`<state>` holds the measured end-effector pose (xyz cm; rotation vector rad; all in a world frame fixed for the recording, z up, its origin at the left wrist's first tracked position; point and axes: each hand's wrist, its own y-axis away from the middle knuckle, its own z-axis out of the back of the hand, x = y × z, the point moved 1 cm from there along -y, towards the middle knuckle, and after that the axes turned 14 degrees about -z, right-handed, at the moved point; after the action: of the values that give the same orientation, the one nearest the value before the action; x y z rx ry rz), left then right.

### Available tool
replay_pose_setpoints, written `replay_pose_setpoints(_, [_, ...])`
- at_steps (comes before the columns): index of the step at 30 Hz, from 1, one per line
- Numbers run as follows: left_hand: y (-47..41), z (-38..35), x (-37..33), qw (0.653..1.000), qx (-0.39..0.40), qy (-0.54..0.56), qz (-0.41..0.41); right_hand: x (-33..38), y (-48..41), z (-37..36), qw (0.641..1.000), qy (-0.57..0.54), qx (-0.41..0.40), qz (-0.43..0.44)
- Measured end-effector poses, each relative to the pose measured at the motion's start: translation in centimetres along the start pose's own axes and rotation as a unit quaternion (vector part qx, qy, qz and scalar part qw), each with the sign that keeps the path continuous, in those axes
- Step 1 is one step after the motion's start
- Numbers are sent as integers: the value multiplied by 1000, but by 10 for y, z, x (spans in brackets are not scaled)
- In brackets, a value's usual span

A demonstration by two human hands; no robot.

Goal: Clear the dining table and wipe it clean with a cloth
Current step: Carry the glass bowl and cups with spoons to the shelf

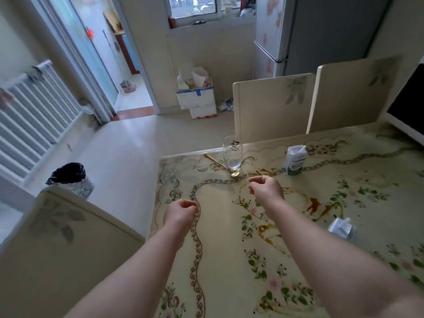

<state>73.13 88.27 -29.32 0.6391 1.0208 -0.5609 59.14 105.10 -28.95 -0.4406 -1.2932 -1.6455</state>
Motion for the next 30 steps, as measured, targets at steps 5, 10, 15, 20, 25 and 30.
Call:
replay_pose_setpoints(5, [-39, -5, 2, 999, -17, -27, 1, 36, -54, -29, 1000, 15, -14, 15])
replay_pose_setpoints(10, [-71, -19, 10, 998, -11, -61, 5, 61, -100, -50, 998, 36, -30, 41])
replay_pose_setpoints(15, [-99, -32, 11, 997, -3, -74, 3, 71, -137, -67, 996, 59, -34, 62])
replay_pose_setpoints(20, [-116, -40, 13, 997, 10, -75, 4, 74, -155, -85, 994, 56, -49, 79])
replay_pose_setpoints(25, [-120, -46, 13, 998, 13, -65, 10, 65, -160, -93, 994, 37, -62, 85])
replay_pose_setpoints(30, [-123, -48, 14, 997, 20, -77, 7, 59, -155, -88, 992, -15, -76, 105])
